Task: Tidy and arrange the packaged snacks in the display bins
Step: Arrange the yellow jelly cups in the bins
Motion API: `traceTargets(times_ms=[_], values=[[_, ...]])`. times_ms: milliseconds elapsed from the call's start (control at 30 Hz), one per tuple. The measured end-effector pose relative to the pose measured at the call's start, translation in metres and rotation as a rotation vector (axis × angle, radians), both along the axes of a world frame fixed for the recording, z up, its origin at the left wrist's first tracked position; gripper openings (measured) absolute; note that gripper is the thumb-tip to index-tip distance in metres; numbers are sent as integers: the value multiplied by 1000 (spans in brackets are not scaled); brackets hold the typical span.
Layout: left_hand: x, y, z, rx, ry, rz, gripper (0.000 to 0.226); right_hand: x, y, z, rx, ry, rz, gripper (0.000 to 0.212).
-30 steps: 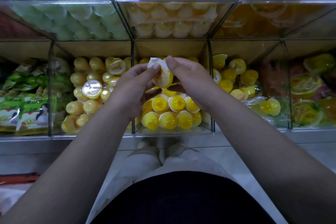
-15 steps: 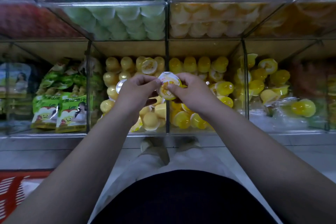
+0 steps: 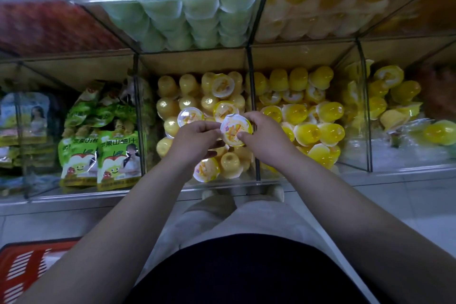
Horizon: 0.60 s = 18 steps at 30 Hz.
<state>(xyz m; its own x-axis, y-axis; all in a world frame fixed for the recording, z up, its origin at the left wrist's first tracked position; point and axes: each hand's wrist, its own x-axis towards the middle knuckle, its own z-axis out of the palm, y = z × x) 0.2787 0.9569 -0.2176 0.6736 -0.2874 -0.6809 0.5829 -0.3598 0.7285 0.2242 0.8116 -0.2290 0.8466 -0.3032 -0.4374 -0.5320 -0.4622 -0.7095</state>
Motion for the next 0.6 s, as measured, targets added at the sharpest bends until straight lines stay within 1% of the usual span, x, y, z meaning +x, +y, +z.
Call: traceTargets(times_ms=[133, 300, 467, 600], values=[[6, 9, -9, 21, 11, -32, 18, 5, 9, -14, -40, 23, -10, 46], [14, 20, -18, 47, 26, -76, 16, 10, 21, -27, -83, 45, 13, 49], [18, 26, -25, 65, 24, -111, 20, 18, 26, -29, -155, 68, 40, 49], [25, 28, -31, 94, -2, -114, 19, 27, 28, -30, -184, 64, 47, 40]])
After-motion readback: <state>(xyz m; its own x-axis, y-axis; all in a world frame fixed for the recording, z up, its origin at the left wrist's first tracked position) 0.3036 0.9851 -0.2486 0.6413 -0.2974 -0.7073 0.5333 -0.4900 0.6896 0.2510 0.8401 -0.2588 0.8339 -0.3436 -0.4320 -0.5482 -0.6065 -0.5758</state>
